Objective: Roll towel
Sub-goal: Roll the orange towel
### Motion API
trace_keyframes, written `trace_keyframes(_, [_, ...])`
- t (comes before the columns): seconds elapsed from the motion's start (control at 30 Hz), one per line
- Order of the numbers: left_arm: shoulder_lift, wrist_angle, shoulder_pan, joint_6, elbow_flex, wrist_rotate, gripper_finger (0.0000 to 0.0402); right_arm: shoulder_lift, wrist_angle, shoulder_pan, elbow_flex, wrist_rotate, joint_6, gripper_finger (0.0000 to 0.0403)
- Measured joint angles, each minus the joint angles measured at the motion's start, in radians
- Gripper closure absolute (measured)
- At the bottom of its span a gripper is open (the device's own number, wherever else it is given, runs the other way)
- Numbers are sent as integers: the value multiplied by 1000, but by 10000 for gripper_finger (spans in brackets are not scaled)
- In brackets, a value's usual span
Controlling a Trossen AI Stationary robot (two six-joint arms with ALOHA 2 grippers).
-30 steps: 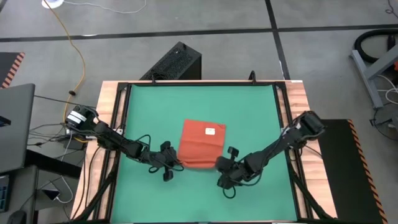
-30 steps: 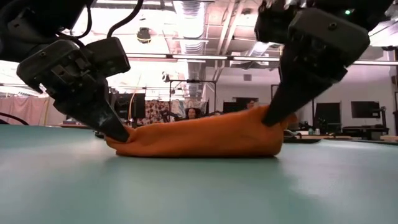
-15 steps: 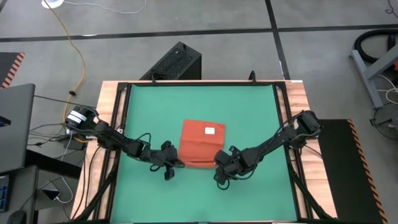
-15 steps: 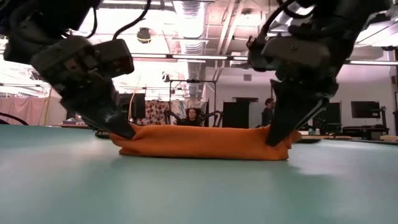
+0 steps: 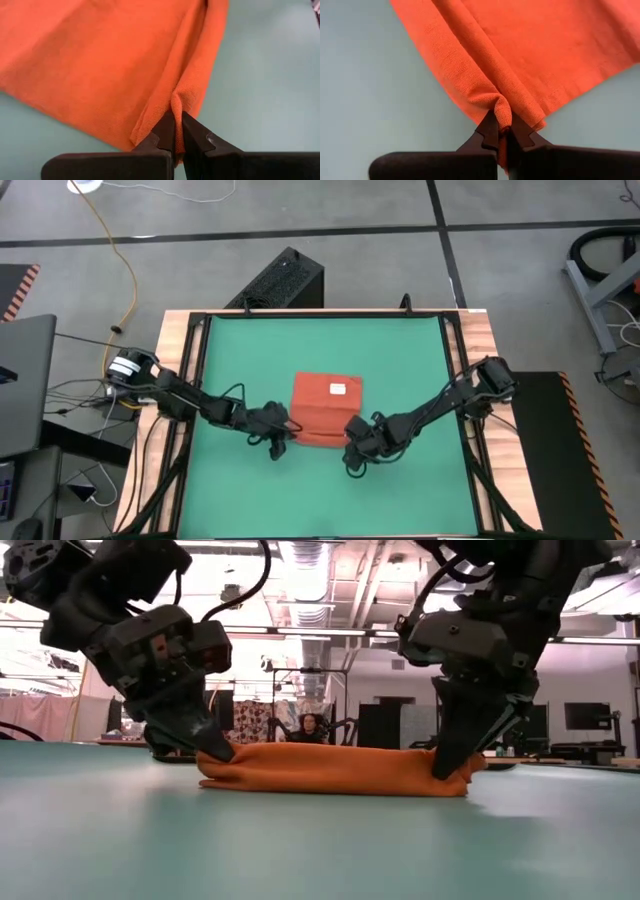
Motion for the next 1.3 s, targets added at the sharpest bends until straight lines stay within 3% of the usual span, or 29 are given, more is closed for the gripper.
trace_keyframes(0.43, [-47, -1, 24, -87, -1, 24, 401, -84, -76, -38, 0, -20, -32, 384])
trace_keyframes(0.7, [-51, -19, 47, -151, 0, 40, 401, -42, -73, -93, 1, -108, -81, 384])
trace_keyframes(1.3, [-38, -142, 90, -157, 1, 48, 401, -24, -95, -144, -1, -112, -106, 384])
